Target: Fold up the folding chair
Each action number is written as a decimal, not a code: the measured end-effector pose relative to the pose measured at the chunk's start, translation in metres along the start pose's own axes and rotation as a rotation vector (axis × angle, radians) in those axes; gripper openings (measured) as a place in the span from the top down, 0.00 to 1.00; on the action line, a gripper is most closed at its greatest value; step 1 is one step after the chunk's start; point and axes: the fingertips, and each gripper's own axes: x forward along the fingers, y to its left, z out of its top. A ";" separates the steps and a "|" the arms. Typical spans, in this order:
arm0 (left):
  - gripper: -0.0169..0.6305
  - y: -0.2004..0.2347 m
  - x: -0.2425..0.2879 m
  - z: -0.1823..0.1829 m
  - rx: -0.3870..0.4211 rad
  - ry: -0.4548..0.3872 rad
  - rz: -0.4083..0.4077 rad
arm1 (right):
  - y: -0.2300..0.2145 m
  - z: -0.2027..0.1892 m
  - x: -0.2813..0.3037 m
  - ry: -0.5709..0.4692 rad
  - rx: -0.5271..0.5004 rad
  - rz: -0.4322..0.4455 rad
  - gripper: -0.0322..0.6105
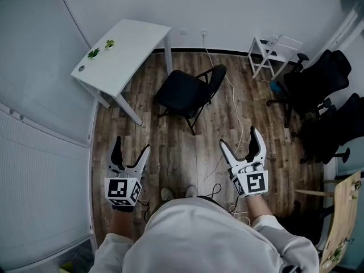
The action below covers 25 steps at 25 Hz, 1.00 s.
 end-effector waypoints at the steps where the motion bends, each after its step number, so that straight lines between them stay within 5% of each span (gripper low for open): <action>1: 0.33 -0.001 0.001 -0.001 0.007 0.002 0.008 | 0.000 -0.003 0.002 0.004 -0.002 0.011 0.28; 12: 0.33 0.015 0.031 -0.032 -0.030 0.044 0.022 | 0.001 -0.032 0.045 0.032 -0.009 0.069 0.29; 25: 0.33 0.127 0.160 -0.022 -0.023 0.040 -0.127 | 0.007 -0.022 0.185 0.031 -0.047 -0.060 0.29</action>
